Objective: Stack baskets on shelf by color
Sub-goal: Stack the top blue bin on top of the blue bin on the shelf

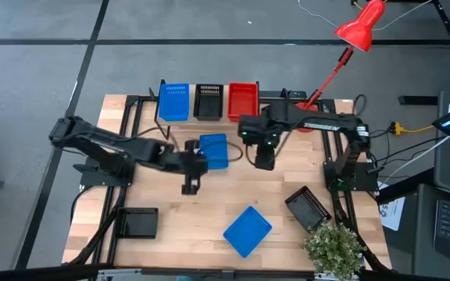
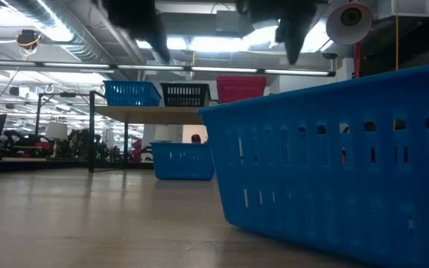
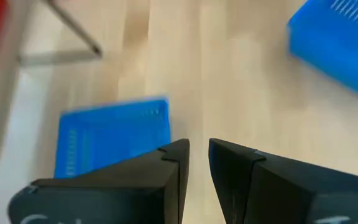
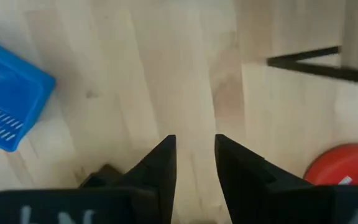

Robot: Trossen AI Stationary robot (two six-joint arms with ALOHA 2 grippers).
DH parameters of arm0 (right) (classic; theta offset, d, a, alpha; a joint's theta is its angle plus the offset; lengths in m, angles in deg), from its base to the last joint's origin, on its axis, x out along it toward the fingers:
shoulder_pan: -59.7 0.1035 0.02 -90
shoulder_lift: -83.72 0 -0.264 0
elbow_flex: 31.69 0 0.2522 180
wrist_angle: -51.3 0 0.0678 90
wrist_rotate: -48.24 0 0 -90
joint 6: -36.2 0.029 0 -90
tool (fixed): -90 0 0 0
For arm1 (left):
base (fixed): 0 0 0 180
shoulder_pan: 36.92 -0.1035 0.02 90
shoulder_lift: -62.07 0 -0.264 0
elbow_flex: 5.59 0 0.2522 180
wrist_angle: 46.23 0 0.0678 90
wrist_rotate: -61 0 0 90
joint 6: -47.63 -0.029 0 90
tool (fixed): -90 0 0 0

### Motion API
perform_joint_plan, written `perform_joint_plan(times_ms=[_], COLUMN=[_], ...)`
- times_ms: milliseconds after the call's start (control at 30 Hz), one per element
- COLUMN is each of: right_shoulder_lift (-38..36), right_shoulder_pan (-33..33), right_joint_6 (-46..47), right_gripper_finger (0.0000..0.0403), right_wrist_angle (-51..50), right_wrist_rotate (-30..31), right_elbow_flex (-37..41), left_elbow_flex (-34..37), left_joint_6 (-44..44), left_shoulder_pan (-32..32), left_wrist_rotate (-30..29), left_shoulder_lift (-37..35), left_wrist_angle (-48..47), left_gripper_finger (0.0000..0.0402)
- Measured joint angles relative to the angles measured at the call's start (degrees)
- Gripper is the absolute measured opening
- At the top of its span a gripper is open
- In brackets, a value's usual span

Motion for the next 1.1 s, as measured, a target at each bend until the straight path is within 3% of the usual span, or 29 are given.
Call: perform_joint_plan(times_ms=[133, 233, 300, 500, 633, 1000, 1100], right_shoulder_lift=[-9.2, -16.7, -21.8, -32.4, -35.5, -35.6, -35.6], right_shoulder_pan=[1.2, 2.2, 3.1, 7.2, 9.3, 12.5, 13.0], right_joint_6=[2.7, 7.3, 11.7, 21.9, 28.7, 31.4, 31.5], right_gripper_finger=[0.011, 0.011, 0.011, 0.011, 0.011, 0.011, 0.011], right_wrist_angle=[0.3, 3.4, 7.9, 15.9, 18.7, 23.0, 23.9], right_wrist_rotate=[-0.7, -0.9, -0.8, -1.0, 1.9, 3.3, 3.3], right_elbow_flex=[8.6, 17.0, 22.7, 37.8, 44.4, 51.9, 52.2], left_elbow_flex=[0.0, -0.1, -0.1, 0.0, -0.1, -0.1, -0.1], left_joint_6=[-3.0, -6.7, -7.0, -8.5, -8.1, -4.2, -4.2], left_shoulder_pan=[-6.0, -9.0, -10.7, -14.4, -15.5, -15.8, -15.9], left_wrist_rotate=[9.5, 17.0, 19.1, 19.2, 19.5, 21.4, 18.9], left_shoulder_lift=[2.8, 4.8, 6.7, 11.2, 12.6, 17.9, 19.5], left_wrist_angle=[0.0, 5.2, 6.7, 7.2, 7.4, 7.2, 7.2], left_gripper_finger=[0.0054, 0.0054, 0.0055, 0.0068, 0.0082, 0.0123, 0.0124])
